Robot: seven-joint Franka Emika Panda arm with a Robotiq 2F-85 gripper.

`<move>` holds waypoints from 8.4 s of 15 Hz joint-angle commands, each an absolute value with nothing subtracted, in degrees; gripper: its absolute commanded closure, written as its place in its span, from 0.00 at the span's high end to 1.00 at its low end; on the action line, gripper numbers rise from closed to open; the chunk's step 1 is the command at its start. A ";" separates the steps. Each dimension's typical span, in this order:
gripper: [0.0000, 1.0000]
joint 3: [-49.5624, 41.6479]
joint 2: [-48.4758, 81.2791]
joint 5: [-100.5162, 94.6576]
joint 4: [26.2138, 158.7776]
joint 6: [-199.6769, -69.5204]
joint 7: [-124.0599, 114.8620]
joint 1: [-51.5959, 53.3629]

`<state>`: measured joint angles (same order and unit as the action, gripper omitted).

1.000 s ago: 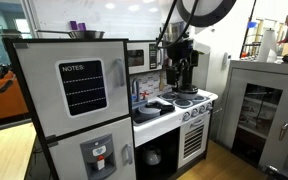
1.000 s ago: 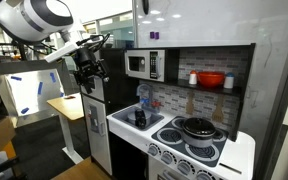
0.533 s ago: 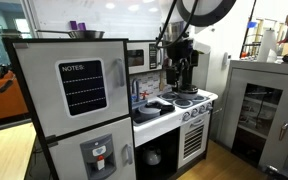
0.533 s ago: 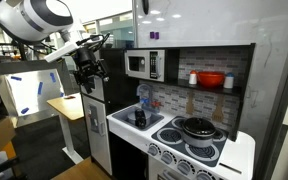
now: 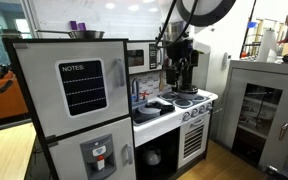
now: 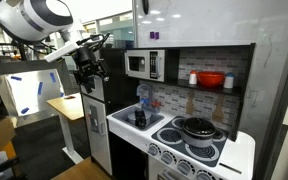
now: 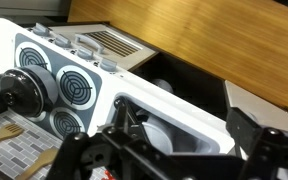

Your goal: Remove the pot from the sink and put it on the stove

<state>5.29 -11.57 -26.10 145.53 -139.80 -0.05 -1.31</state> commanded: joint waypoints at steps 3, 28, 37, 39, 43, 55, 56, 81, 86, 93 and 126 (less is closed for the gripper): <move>1.00 1.60 -7.82 -24.66 142.85 -142.25 13.54 -0.70; 1.00 -0.76 20.92 -12.63 121.06 -146.46 45.87 -7.46; 1.00 -0.98 23.45 -14.30 120.96 -146.14 44.29 -7.22; 1.00 -0.98 23.46 -14.31 120.98 -146.11 44.27 -7.21; 1.00 -0.98 23.46 -14.31 120.98 -146.11 44.26 -7.21; 1.00 0.06 30.00 -13.67 115.55 -147.19 47.29 -8.76; 1.00 0.07 30.37 -13.80 114.99 -147.27 47.54 -8.79; 0.26 1.05 34.86 -13.93 111.34 -146.82 52.85 -9.98; 0.09 1.09 34.46 -13.99 111.78 -146.35 53.02 -9.89; 0.09 1.36 33.02 -11.89 112.10 -143.87 51.12 -9.94; 0.09 1.12 21.68 -5.47 114.65 -136.58 47.64 -10.27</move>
